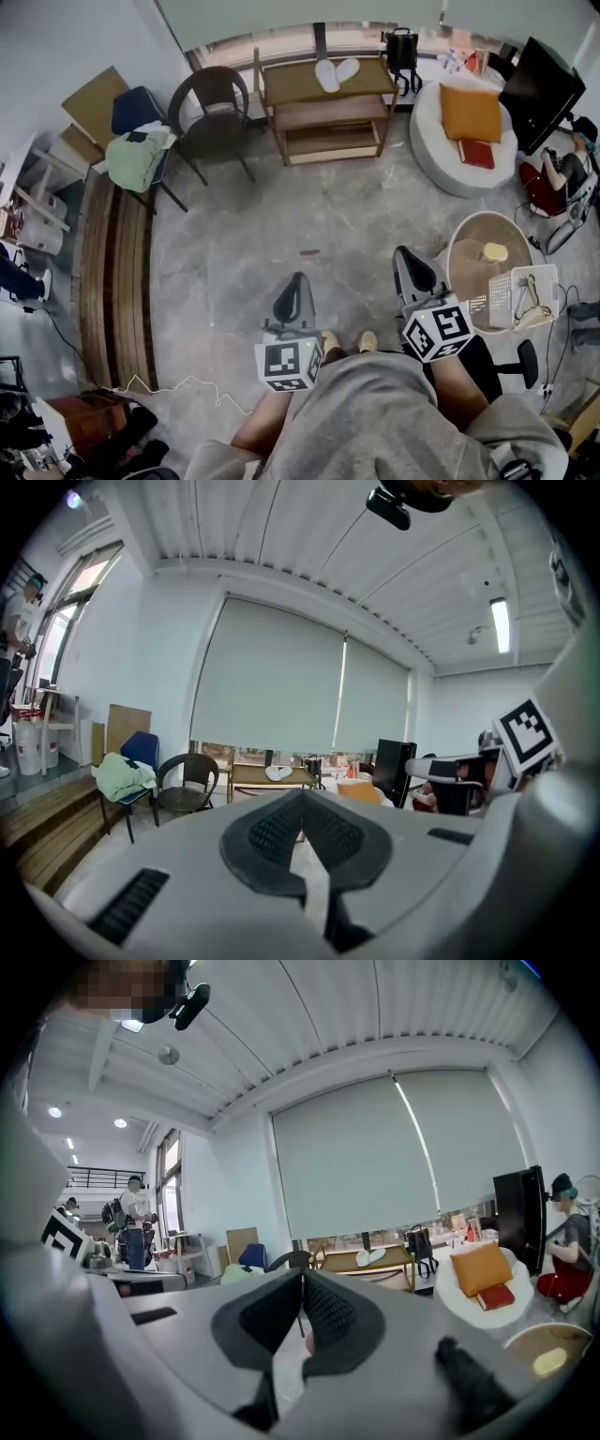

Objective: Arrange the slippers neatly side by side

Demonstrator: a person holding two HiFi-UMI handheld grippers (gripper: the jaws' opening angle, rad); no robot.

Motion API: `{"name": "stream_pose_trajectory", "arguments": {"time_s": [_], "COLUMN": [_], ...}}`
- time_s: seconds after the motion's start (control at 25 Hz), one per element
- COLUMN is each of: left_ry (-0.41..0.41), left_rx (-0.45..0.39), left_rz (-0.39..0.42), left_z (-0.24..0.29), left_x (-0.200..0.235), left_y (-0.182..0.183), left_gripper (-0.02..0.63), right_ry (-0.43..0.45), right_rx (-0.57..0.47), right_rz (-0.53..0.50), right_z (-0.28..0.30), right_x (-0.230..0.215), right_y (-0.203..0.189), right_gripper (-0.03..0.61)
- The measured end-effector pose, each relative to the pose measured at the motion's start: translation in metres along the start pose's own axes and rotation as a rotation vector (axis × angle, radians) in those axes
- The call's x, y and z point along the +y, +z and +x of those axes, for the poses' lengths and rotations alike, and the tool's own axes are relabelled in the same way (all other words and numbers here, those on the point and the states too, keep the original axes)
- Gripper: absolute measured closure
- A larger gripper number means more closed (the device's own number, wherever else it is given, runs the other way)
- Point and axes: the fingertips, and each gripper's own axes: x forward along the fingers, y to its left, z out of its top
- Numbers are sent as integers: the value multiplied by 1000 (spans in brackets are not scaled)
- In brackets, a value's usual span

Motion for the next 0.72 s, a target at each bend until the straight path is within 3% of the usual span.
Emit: {"name": "stream_pose_trajectory", "arguments": {"time_s": [0.52,0.72], "left_ry": [-24,-36], "left_rx": [-4,2], "left_rz": [-5,3], "left_z": [1,13], "left_x": [44,46], "left_y": [-1,0], "left_gripper": [600,600], "right_ry": [36,24], "right_rx": [-2,-5], "right_rz": [-48,-47], "right_z": [30,38], "right_x": [51,44], "right_y": [-4,-4], "right_gripper": [554,554]}}
